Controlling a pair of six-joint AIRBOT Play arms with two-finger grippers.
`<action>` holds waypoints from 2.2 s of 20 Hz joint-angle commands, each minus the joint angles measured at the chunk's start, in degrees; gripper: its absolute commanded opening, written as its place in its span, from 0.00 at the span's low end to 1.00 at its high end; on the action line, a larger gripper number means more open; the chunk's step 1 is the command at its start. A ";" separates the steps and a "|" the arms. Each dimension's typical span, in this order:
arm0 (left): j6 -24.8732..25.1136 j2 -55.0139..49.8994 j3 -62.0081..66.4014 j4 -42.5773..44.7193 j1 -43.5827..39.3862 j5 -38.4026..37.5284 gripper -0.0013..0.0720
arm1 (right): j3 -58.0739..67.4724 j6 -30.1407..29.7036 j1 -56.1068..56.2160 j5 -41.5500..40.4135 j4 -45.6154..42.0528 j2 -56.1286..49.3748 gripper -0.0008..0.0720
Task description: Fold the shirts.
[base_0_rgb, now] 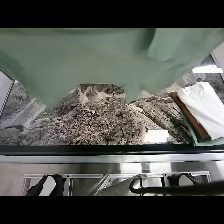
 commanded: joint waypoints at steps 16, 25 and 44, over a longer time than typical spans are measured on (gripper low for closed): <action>4.52 -41.66 -20.68 35.45 -30.42 4.66 0.04 | -36.15 -1.11 16.37 -12.04 -19.56 -28.24 0.04; 0.09 -61.59 5.64 35.80 -29.24 -0.90 0.04 | -11.26 -1.09 15.76 -9.27 -15.61 -49.07 0.04; 3.17 -61.59 -7.52 41.51 -30.29 2.29 0.18 | -26.45 10.47 18.14 -3.17 -41.29 -41.77 0.15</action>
